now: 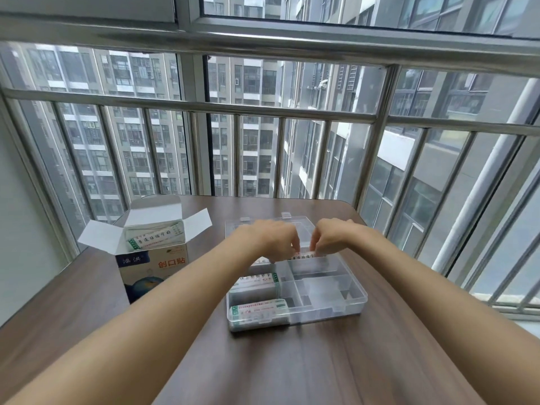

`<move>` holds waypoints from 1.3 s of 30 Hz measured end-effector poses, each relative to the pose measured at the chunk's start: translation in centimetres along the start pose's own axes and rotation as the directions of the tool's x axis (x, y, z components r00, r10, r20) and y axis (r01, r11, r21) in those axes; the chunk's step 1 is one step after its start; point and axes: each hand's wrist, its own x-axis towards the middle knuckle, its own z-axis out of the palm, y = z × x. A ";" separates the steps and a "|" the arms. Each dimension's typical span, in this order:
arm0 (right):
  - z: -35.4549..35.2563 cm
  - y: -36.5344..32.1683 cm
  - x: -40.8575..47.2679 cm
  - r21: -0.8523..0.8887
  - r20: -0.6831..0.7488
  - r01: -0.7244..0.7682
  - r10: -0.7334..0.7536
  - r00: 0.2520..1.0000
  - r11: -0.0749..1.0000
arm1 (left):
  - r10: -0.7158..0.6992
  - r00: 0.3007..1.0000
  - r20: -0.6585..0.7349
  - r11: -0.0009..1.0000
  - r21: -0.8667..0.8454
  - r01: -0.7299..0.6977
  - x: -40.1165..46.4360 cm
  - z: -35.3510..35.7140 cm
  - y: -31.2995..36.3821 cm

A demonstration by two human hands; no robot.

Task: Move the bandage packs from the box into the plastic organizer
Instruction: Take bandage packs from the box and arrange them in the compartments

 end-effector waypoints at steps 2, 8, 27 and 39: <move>-0.1 -0.2 0.3 -0.054 -0.011 -0.015 0.015 1.000 0.998 | 0.006 1.000 0.028 1.000 0.007 -0.006 0.0 0.0 -0.3; -0.1 -0.2 -0.1 -0.092 -0.175 -0.005 -0.011 0.984 0.996 | 0.069 0.997 -0.024 0.998 0.017 -0.068 -0.4 0.4 -0.4; -1.8 -1.4 -0.1 -0.100 0.328 -0.244 0.264 0.907 0.965 | -0.105 0.994 -0.011 0.984 -0.149 0.103 2.3 0.2 0.0; -0.7 0.4 -0.1 0.041 -0.026 -0.212 0.213 0.977 0.976 | -0.094 0.995 0.027 0.973 -0.211 0.098 2.7 0.0 -0.3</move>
